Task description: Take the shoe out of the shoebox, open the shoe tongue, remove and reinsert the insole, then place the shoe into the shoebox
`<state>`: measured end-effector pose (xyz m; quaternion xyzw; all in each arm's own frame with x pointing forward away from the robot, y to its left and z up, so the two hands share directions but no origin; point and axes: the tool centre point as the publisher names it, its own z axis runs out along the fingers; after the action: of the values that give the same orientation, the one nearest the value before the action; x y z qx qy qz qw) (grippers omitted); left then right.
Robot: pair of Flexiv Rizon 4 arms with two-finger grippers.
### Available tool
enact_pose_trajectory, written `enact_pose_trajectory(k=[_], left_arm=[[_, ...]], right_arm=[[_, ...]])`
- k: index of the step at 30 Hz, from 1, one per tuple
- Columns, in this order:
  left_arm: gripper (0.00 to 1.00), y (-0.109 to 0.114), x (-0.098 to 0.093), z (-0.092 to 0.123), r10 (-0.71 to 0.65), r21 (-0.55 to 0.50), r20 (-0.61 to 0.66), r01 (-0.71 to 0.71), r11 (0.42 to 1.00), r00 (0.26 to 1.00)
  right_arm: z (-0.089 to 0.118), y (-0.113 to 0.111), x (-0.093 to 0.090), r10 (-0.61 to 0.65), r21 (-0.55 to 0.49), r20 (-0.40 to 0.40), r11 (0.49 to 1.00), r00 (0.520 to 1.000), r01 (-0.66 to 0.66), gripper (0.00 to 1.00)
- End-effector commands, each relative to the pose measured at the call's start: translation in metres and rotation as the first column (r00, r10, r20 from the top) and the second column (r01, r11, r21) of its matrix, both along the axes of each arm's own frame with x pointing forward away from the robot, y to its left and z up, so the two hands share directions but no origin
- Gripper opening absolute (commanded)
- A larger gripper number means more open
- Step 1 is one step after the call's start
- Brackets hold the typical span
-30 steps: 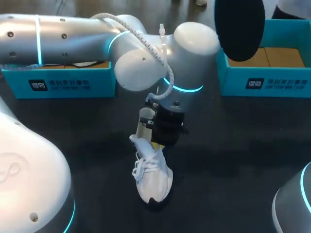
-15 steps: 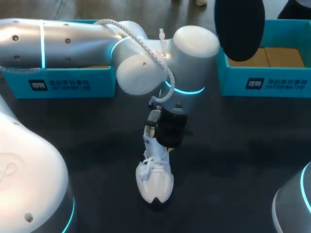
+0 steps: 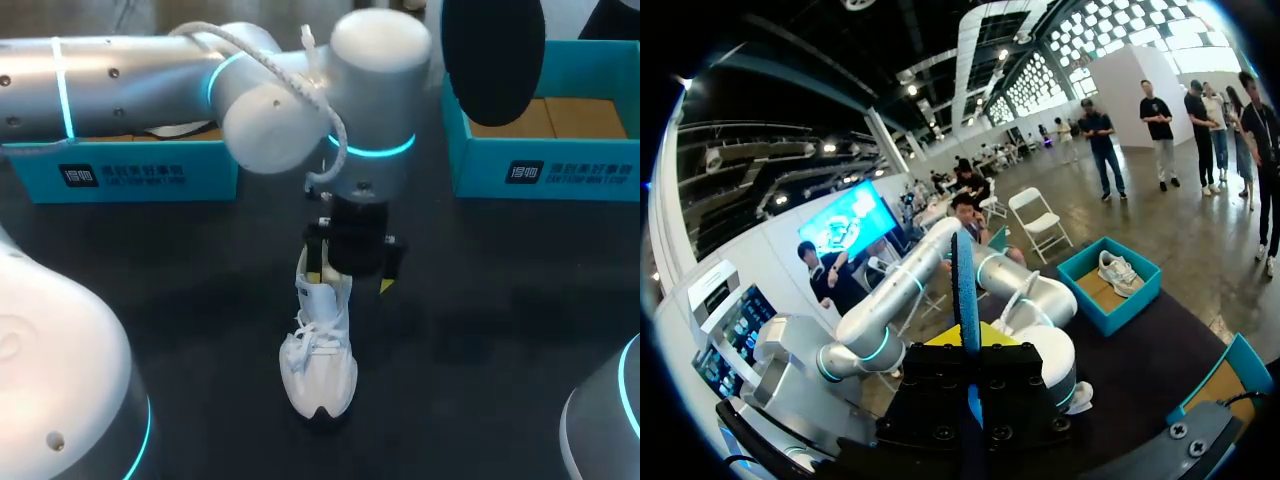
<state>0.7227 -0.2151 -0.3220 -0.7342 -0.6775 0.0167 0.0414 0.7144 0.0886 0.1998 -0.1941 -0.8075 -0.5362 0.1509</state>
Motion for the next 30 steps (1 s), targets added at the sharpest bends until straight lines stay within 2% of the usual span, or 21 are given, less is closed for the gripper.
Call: enact_pose_trajectory(k=[1, 11, 22, 30], left_arm=[[1.0, 0.009, 0.004, 0.019, 0.02, -0.06, -0.007, -0.02, 0.998, 1.0], [1.0, 0.012, 0.016, 0.055, 0.082, -0.168, -0.048, -0.089, 0.982, 0.996], [1.0, 0.03, 0.022, 0.083, 0.127, -0.309, -0.097, -0.151, 0.939, 0.987], [1.0, 0.042, 0.033, 0.098, 0.185, -0.5, -0.211, -0.269, 0.824, 0.96]], right_arm=[[0.0, 0.001, 0.001, -0.002, -0.004, -0.001, 1.0, 1.0, 0.002, 0.0], [0.0, 0.001, 0.001, -0.002, -0.004, -0.001, 1.0, 1.0, 0.002, 0.0], [0.0, 0.001, 0.001, -0.002, -0.004, -0.001, 1.0, 1.0, 0.002, 0.0], [0.0, 0.001, 0.001, -0.002, -0.004, -0.001, 1.0, 1.0, 0.002, 0.0]])
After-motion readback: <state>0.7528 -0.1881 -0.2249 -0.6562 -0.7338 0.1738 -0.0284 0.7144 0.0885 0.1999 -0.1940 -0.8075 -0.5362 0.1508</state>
